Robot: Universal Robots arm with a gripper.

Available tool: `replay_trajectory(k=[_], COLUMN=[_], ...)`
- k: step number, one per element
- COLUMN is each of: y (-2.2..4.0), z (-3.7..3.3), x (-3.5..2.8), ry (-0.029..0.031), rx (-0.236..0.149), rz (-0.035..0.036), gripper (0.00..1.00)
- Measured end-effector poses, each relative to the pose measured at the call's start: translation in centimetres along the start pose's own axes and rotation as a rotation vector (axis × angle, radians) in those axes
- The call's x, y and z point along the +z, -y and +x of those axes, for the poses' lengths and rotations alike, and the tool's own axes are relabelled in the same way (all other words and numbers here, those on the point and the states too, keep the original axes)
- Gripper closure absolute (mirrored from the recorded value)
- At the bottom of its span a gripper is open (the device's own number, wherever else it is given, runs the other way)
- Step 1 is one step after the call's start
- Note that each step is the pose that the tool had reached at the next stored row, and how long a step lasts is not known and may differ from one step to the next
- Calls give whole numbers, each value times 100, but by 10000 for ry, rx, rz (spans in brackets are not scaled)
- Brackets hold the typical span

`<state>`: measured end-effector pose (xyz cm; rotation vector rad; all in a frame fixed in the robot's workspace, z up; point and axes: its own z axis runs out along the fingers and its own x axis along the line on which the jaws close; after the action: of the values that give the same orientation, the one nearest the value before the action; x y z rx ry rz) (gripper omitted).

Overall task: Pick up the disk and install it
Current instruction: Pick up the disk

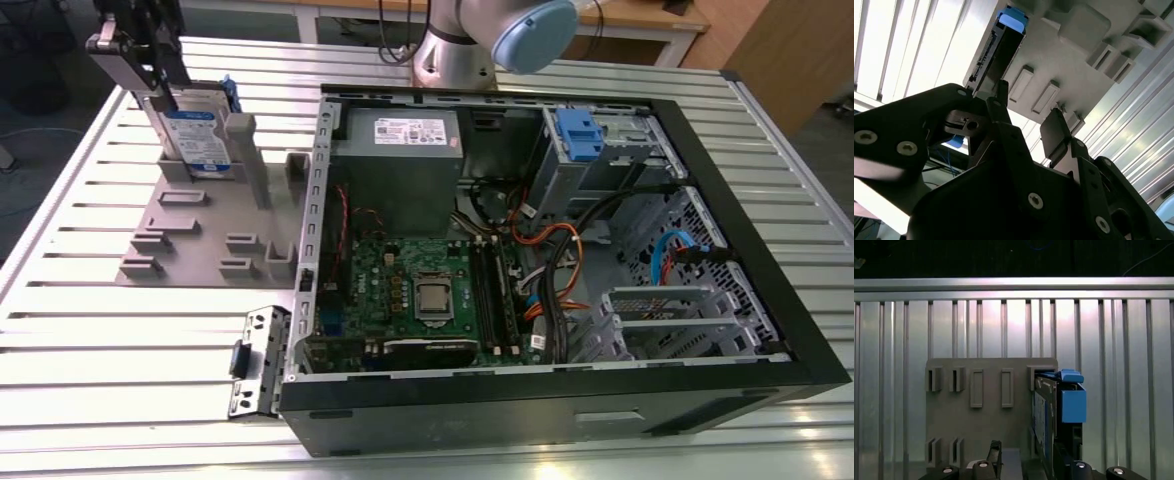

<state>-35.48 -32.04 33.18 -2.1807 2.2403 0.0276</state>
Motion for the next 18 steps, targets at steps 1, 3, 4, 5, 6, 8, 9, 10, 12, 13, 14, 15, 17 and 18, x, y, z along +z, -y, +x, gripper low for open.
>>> replay_trajectory(k=[1, 3, 4, 5, 6, 8, 9, 10, 12, 13, 14, 15, 17, 18], y=[0, 0, 0, 0, 0, 0, -1, -2, -3, -4, -5, -8, -18, -26], z=[-3, -6, -7, -10, -14, -24, -32, -43, -67, -79, -90, -100, -117, -126], x=[0, 1, 1, 0, 0, 1, 1, 1, 2, 2, 2, 3, 3, 3], ry=[0, 1, 0, 0, 0, 0, 0, 0, 0, 0, 0, 1, 1, 1], rx=[0, 0, 0, 1, 2, 1, 0, 1, 1, 0, 0, 1, 0, 0], rz=[0, 1, 1, 0, 0, 1, 1, 0, 0, 0, 0, 0, 1, 1], gripper=[47, 47, 47, 47, 47, 47, 47, 47, 47, 47, 47, 47, 47, 47])
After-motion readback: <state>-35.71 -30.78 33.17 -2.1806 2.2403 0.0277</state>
